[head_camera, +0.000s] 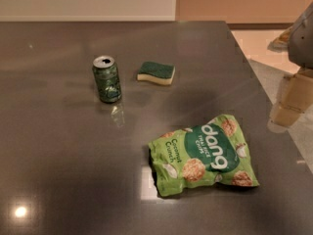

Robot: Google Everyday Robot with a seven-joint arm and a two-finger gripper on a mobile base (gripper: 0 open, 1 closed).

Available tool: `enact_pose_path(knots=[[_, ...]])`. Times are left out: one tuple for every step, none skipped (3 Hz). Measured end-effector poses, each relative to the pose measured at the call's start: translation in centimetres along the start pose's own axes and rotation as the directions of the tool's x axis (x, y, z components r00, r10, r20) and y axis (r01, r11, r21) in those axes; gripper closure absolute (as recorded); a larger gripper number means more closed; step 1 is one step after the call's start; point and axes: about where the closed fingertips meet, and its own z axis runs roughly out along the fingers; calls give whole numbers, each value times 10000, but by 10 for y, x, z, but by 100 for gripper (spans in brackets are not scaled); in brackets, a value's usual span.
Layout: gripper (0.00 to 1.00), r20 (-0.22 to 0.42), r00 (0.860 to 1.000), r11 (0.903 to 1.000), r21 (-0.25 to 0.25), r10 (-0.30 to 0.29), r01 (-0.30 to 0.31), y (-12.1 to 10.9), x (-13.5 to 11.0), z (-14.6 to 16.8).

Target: Move green rice chip bag near green can

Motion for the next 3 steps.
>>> enact_pose_path(knots=[[0,0,10000,10000,-1,0,0,0,0,0],[0,-12,10000,10000,-72,-3,3,0,-1,-2],[0,354,9978,9957,-716,-565,589,18,-10,-1]])
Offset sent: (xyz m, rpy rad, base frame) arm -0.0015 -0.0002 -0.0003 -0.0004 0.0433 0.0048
